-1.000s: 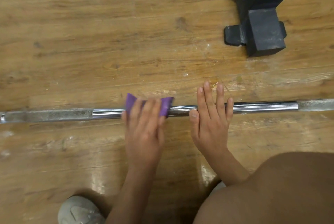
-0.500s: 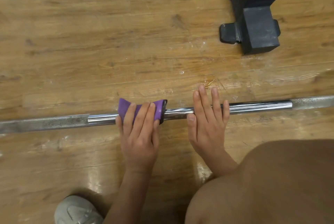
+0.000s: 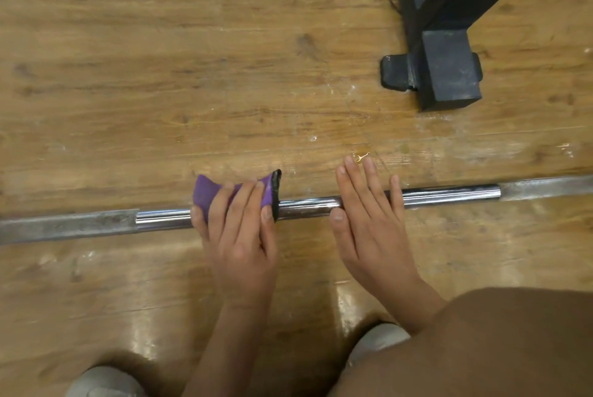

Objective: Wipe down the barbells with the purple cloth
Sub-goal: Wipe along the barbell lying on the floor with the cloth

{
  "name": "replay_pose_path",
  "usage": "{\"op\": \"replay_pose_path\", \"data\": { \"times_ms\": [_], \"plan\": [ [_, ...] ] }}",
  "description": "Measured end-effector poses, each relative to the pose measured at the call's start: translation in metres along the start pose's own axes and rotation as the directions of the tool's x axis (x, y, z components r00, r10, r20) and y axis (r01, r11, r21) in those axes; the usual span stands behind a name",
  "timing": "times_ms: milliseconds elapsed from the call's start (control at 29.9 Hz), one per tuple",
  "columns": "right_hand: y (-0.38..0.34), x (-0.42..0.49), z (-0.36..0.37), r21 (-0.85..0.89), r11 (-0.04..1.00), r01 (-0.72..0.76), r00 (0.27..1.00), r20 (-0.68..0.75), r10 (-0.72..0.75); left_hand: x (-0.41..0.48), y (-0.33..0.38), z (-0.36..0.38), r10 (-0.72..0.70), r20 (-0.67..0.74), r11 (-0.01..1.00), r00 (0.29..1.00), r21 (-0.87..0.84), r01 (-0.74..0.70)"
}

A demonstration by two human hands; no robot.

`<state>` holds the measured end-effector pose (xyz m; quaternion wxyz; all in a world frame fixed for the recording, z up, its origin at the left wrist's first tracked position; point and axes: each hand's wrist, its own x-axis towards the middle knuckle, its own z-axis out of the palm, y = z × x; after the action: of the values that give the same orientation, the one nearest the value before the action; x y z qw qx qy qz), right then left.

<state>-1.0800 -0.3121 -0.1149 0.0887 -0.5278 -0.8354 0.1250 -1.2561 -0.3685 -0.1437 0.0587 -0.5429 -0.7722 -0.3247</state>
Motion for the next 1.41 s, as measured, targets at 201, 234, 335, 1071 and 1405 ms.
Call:
{"op": "replay_pose_path", "data": {
  "times_ms": [201,234,335,1071,1405],
  "plan": [
    [0.057,0.013,-0.041,-0.115,0.993,-0.038,0.97,0.235,0.064,0.014,0.003,-0.002,-0.052,0.081,0.998,0.995,0.029,0.05],
    [0.068,0.013,-0.048,-0.143,0.989,-0.034,0.959,0.275,0.073,0.017,0.003,-0.003,-0.062,0.099,0.998,0.993,0.037,0.059],
    [0.094,0.017,-0.065,-0.165,0.986,0.008,0.921,0.385,0.057,0.018,0.006,-0.005,-0.105,0.125,0.994,0.987,0.022,0.103],
    [0.152,0.074,-0.092,0.003,0.965,0.262,0.662,0.727,-0.182,0.041,-0.014,-0.016,0.094,0.28,0.995,0.955,-0.039,-0.087],
    [0.168,0.054,-0.064,-0.098,0.857,0.507,0.782,0.471,-0.409,0.026,-0.007,-0.013,0.094,0.235,0.993,0.967,0.051,-0.109]
  ]
}}
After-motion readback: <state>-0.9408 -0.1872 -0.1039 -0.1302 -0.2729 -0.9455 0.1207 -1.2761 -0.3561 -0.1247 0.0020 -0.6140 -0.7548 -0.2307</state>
